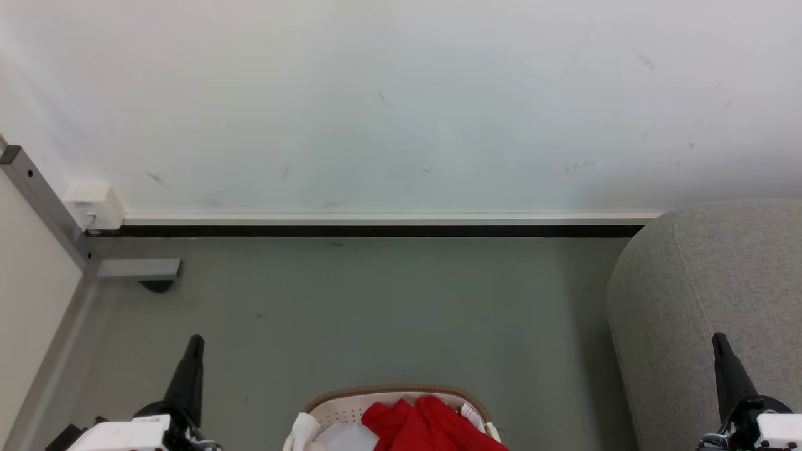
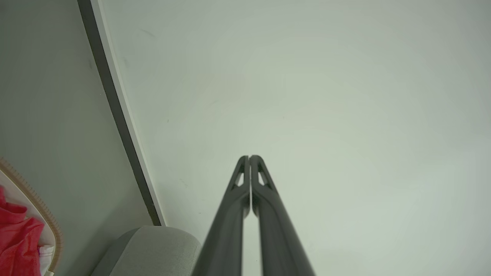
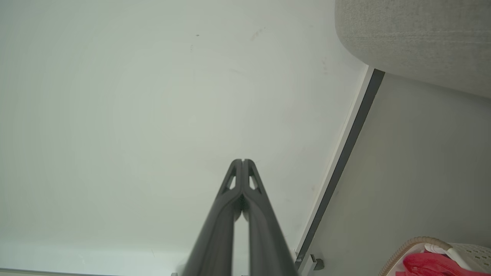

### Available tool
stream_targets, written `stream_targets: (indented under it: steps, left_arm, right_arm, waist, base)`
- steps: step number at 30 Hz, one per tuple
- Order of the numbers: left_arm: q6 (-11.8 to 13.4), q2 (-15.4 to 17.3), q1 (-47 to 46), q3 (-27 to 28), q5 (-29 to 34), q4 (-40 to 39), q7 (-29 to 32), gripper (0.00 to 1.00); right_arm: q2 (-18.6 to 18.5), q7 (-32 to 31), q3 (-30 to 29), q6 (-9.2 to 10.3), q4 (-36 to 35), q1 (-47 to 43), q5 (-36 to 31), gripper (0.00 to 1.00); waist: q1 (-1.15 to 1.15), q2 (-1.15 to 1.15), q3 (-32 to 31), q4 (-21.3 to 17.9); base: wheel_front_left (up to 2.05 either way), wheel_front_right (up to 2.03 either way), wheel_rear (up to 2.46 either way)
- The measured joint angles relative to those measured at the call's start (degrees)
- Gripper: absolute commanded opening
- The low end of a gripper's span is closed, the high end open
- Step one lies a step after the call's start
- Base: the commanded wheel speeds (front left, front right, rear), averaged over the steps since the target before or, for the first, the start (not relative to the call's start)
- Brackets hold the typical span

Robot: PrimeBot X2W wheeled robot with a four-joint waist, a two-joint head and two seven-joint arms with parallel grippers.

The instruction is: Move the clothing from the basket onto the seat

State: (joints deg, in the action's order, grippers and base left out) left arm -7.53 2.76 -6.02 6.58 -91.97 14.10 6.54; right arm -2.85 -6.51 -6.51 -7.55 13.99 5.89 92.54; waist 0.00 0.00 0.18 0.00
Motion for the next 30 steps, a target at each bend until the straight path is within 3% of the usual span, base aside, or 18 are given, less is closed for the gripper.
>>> stream_targets:
  steps: [22,23,30]
  left_arm:
    - [0.0,0.0,0.0,0.0,0.0,0.0,0.0,0.0]
    - [0.0,-0.02,0.06,-0.01,0.02,0.12,-0.02,1.0]
    - [0.01,-0.62,2.38,-0.36,0.18,1.97,-0.7,1.0]
  right_arm:
    - [0.0,0.0,0.0,0.0,0.0,0.01,0.0,0.0]
    - [0.01,0.01,0.02,0.0,0.1,-0.06,0.01,1.0]
    - [0.82,0.65,1.13,0.0,1.98,-2.4,0.03,1.0]
  waist:
    - [0.0,0.0,0.0,0.0]
    - [0.0,0.0,0.0,0.0]
    - [0.0,0.0,0.01,0.03]
  base:
    - [0.0,0.0,0.0]
    - [0.0,0.0,0.0]
    - [0.0,0.0,0.0]
